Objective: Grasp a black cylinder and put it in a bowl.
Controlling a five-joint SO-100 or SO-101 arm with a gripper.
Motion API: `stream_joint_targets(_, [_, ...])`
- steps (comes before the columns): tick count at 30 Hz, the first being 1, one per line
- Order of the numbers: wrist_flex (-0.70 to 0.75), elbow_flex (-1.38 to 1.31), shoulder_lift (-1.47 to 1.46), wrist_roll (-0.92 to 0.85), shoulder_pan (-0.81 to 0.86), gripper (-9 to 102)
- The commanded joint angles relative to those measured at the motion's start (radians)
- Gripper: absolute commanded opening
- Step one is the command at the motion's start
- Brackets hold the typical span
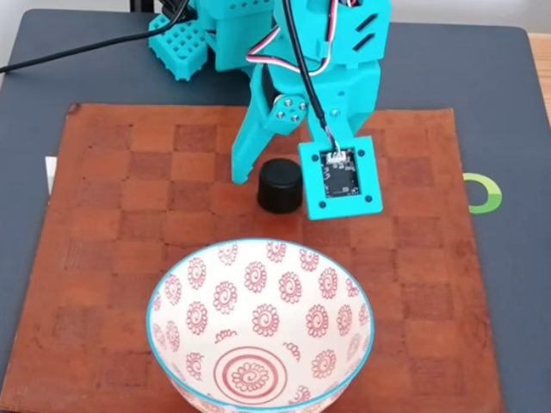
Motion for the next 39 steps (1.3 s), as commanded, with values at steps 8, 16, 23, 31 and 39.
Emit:
stream_joint_targets(8, [-0.014,-0.044,-0.100,0.009,0.005,25])
stream_joint_targets(16, [-0.011,-0.069,-0.100,0.009,0.005,23])
stream_joint_targets(23, [0.066,-0.098,-0.100,0.009,0.015,17])
stream_joint_targets(31, [0.072,-0.100,-0.100,0.009,0.025,13])
stream_joint_targets(39, [0.190,-0.172,-0.040,0.009,0.028,13])
